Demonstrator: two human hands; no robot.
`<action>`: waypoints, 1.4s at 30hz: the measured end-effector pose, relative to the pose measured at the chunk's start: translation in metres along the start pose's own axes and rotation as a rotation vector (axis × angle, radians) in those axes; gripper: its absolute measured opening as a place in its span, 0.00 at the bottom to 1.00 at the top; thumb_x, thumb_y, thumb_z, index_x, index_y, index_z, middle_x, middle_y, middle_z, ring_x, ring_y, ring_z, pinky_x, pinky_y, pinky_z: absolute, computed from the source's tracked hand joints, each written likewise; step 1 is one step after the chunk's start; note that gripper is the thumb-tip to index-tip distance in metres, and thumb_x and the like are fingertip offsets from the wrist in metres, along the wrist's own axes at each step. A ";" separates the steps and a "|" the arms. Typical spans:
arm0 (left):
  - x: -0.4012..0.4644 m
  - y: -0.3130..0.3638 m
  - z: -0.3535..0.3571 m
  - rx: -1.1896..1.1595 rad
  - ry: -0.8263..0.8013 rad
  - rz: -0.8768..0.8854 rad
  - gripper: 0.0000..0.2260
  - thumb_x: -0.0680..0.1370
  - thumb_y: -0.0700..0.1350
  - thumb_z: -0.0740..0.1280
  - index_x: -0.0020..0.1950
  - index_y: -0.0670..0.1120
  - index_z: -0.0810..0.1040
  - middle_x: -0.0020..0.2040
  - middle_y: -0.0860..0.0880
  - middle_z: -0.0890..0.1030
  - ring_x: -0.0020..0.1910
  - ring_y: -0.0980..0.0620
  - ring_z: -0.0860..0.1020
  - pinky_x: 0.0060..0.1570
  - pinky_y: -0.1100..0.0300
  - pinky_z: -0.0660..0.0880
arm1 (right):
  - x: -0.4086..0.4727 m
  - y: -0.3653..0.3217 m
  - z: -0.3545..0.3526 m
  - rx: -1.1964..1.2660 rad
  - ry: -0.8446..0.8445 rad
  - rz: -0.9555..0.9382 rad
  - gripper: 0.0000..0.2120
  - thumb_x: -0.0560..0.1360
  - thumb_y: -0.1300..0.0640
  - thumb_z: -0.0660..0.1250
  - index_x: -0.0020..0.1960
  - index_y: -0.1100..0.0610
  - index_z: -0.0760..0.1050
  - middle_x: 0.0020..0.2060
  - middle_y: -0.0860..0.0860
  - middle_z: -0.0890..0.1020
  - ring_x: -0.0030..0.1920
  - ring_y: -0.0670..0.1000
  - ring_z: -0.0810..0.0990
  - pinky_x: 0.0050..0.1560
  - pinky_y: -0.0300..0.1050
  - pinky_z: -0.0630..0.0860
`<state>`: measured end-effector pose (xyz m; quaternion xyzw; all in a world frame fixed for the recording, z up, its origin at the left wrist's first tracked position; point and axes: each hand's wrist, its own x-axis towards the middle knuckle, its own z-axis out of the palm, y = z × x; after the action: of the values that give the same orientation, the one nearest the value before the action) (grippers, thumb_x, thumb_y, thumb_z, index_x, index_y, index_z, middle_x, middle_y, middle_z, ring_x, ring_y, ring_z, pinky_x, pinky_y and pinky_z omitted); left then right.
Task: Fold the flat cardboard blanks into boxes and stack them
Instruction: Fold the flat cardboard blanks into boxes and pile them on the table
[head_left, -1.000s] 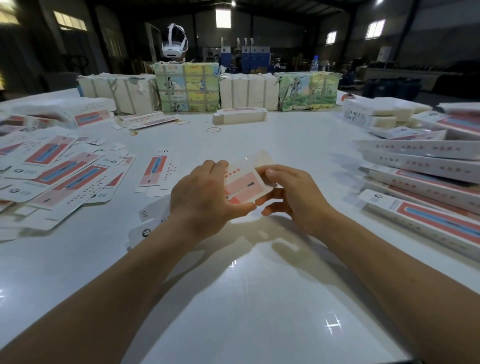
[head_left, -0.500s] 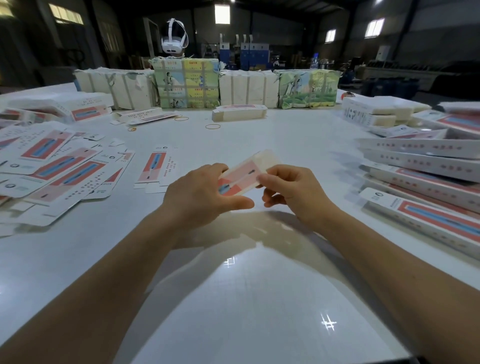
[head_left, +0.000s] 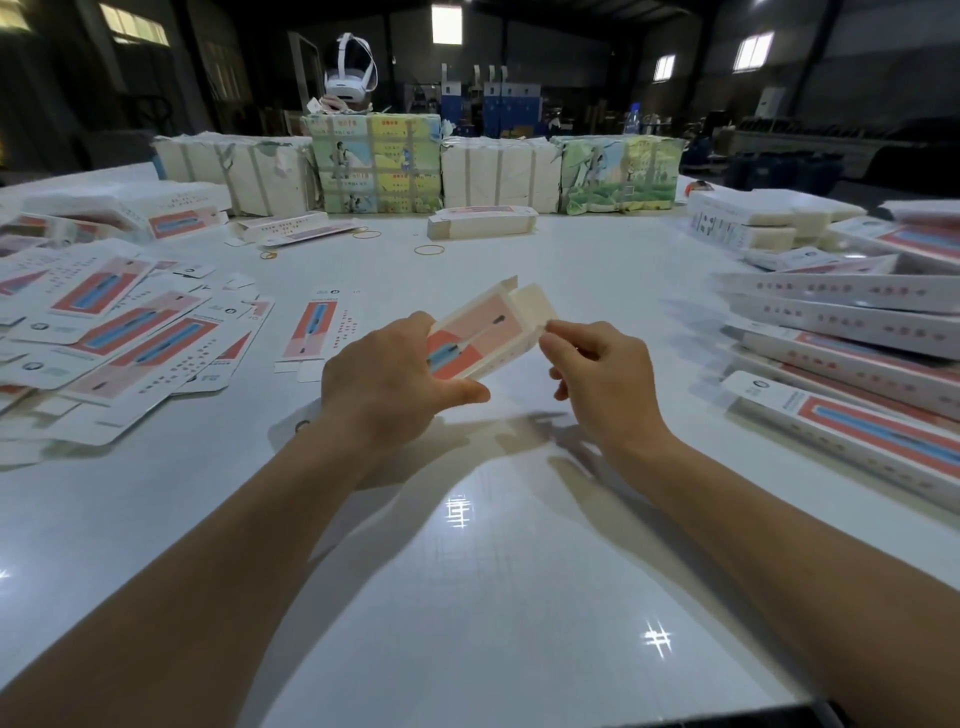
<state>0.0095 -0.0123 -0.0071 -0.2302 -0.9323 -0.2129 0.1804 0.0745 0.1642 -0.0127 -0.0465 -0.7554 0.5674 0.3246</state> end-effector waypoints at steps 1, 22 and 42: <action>0.000 0.001 0.001 0.006 -0.005 0.014 0.24 0.66 0.67 0.70 0.53 0.55 0.69 0.46 0.56 0.74 0.37 0.52 0.75 0.31 0.63 0.67 | 0.000 0.000 0.001 0.001 -0.020 -0.001 0.19 0.75 0.59 0.68 0.30 0.39 0.79 0.44 0.55 0.80 0.39 0.51 0.79 0.34 0.39 0.77; -0.004 0.009 0.014 0.063 -0.054 0.100 0.29 0.66 0.68 0.68 0.60 0.52 0.72 0.50 0.55 0.76 0.34 0.55 0.71 0.30 0.67 0.64 | -0.001 0.005 0.004 0.002 -0.140 0.083 0.16 0.78 0.62 0.61 0.41 0.44 0.78 0.37 0.42 0.83 0.32 0.38 0.77 0.36 0.34 0.72; -0.007 0.015 0.008 -0.092 -0.133 0.096 0.26 0.69 0.65 0.68 0.61 0.52 0.71 0.48 0.55 0.74 0.39 0.54 0.75 0.36 0.64 0.74 | 0.010 0.002 -0.006 0.345 -0.223 0.217 0.05 0.76 0.66 0.65 0.50 0.59 0.76 0.43 0.56 0.82 0.45 0.56 0.84 0.48 0.46 0.82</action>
<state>0.0213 0.0010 -0.0124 -0.2963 -0.9193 -0.2309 0.1174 0.0698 0.1743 -0.0089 -0.0083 -0.6691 0.7212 0.1793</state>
